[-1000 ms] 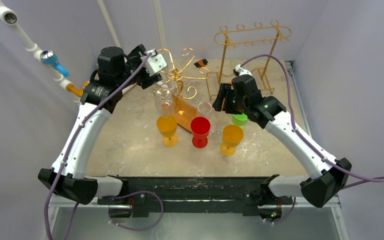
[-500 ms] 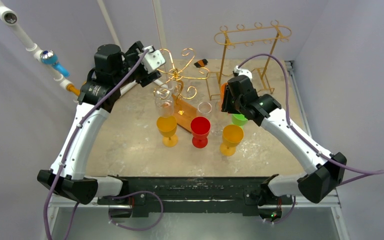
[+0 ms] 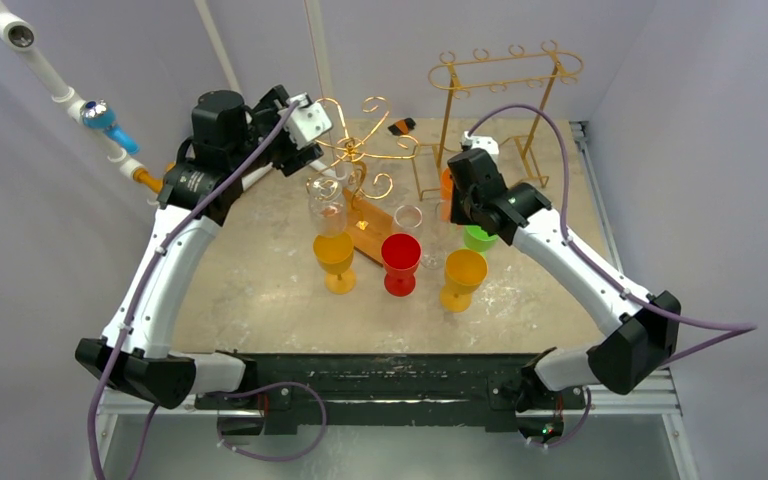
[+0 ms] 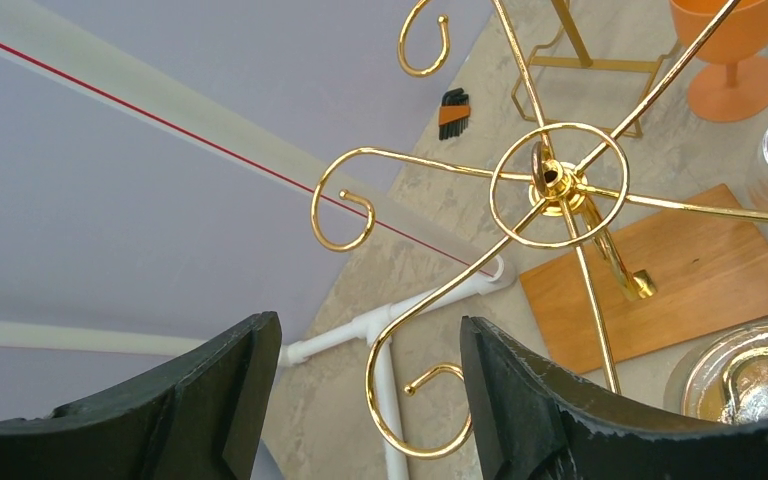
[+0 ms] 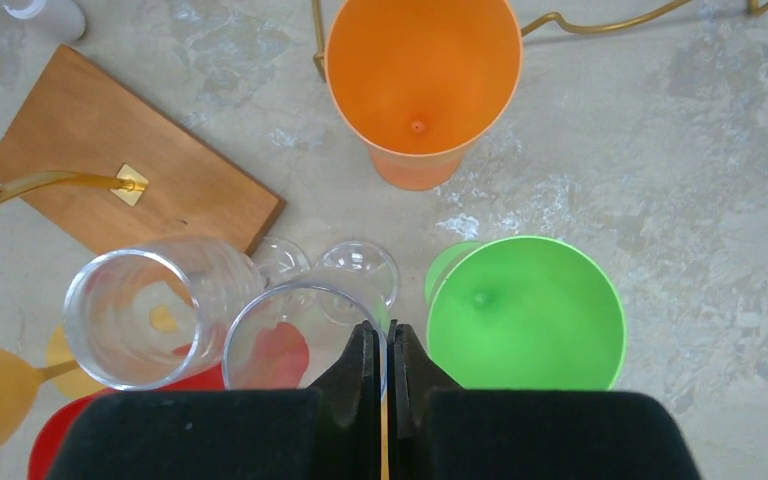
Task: Place the wine glass upside down on the wine glass rack
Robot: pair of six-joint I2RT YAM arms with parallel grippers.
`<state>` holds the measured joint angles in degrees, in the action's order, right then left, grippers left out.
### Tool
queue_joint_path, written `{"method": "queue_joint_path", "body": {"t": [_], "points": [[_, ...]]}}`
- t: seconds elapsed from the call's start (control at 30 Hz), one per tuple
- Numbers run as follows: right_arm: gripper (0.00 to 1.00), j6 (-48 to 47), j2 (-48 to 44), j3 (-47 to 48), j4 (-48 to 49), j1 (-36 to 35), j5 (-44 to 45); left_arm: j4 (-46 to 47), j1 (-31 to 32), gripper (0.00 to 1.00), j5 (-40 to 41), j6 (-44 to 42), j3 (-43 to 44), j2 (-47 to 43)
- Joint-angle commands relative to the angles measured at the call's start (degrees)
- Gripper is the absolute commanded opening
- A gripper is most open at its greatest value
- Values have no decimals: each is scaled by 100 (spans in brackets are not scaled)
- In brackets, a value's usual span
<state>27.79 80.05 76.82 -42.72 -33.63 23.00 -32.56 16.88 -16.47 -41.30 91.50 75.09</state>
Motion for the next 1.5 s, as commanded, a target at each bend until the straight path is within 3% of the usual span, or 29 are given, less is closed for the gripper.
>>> {"method": "queue_joint_path", "body": {"t": [0.0,0.4,0.7,0.8,0.9,1.03,1.2,1.47], "points": [[0,-129,-147,236,-274,66,332,1,-27,70,202,102,-80,-81],[0,-247,-55,469,-704,227,820,77,-27,69,187,80,-190,-108],[0,-184,129,329,-633,347,601,89,-27,69,135,60,-199,-123],[21,-167,79,259,-571,452,518,100,-27,69,136,38,-212,-128],[49,-122,3,500,-586,473,542,100,-30,69,126,48,-211,-118],[64,-99,-86,1066,-735,476,478,72,-25,69,135,51,-148,-92],[66,-212,-413,1380,-533,378,31,72,-27,69,208,42,-157,-82],[52,359,-316,1104,-152,-519,-318,69,-27,69,250,72,-139,-65]]}}
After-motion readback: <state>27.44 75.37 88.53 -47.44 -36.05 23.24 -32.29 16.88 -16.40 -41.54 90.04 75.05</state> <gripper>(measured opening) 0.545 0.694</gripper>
